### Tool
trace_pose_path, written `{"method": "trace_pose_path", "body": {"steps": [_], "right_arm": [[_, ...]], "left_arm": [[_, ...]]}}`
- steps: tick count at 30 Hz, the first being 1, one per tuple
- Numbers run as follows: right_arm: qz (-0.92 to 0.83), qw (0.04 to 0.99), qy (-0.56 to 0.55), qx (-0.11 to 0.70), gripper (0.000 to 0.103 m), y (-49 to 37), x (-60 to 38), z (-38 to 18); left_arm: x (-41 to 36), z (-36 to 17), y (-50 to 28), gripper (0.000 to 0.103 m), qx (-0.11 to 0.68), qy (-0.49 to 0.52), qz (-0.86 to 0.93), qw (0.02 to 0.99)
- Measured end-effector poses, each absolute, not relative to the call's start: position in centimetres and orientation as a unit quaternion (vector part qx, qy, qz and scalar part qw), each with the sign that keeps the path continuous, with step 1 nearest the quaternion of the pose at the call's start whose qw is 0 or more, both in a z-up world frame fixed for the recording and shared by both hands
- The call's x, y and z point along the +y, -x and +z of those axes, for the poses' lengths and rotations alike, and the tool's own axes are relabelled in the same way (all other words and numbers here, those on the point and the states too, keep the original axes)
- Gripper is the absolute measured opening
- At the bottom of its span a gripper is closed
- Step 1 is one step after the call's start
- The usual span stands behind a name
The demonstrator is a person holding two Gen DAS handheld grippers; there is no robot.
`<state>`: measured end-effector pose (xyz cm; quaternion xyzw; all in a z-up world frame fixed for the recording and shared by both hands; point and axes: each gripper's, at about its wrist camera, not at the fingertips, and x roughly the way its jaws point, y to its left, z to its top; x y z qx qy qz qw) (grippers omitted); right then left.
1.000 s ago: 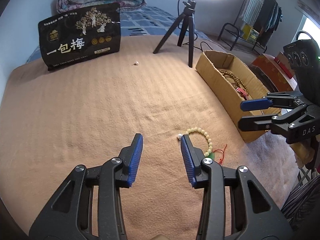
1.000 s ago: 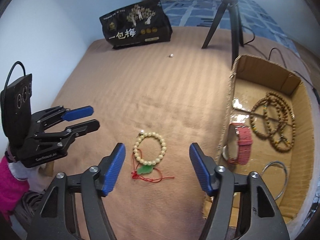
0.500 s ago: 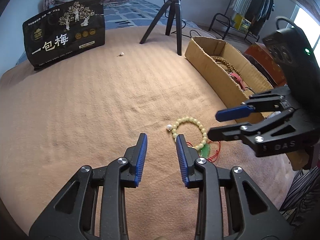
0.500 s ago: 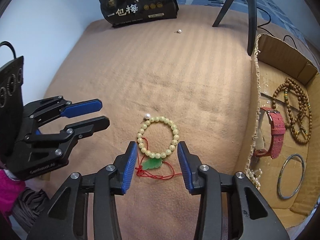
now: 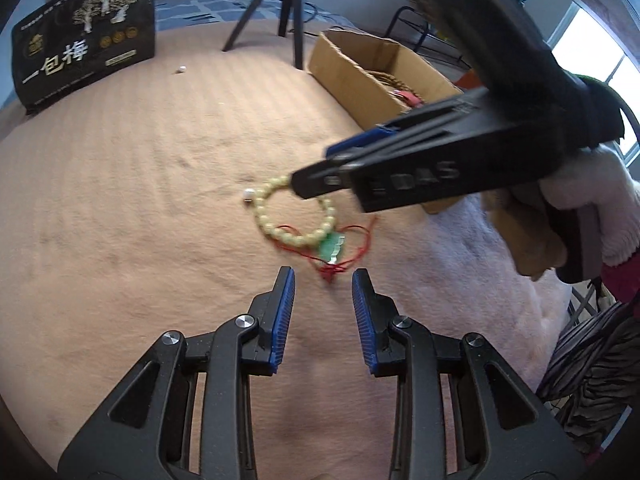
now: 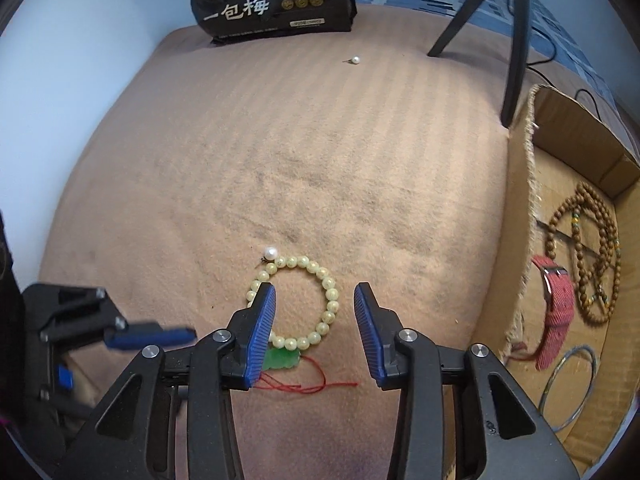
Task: Organize jewelry
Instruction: 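Close the left tool on the red string while the right tool grasps the beads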
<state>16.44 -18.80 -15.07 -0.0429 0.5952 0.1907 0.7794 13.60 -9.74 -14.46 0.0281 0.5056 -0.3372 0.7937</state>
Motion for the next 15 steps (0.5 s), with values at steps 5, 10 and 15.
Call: {"method": "trace_pose_path", "body": {"steps": [5, 10, 15], "right_arm": [[0.187, 0.777, 0.049, 0.599, 0.034, -17.2, -18.7, -15.6], [0.188, 0.774, 0.055, 0.602, 0.033, -17.6, -18.7, -16.2], [0.186, 0.773, 0.049, 0.604, 0.031, -18.0, -19.0, -16.4]], "left_arm": [[-10.9, -15.3, -13.4, 0.029, 0.512, -0.040, -0.331, 0.792], [-11.5, -16.1, -13.7, 0.026, 0.518, -0.043, -0.325, 0.790], [-12.3, -16.8, -14.0, 0.026, 0.518, -0.051, -0.320, 0.792]]}}
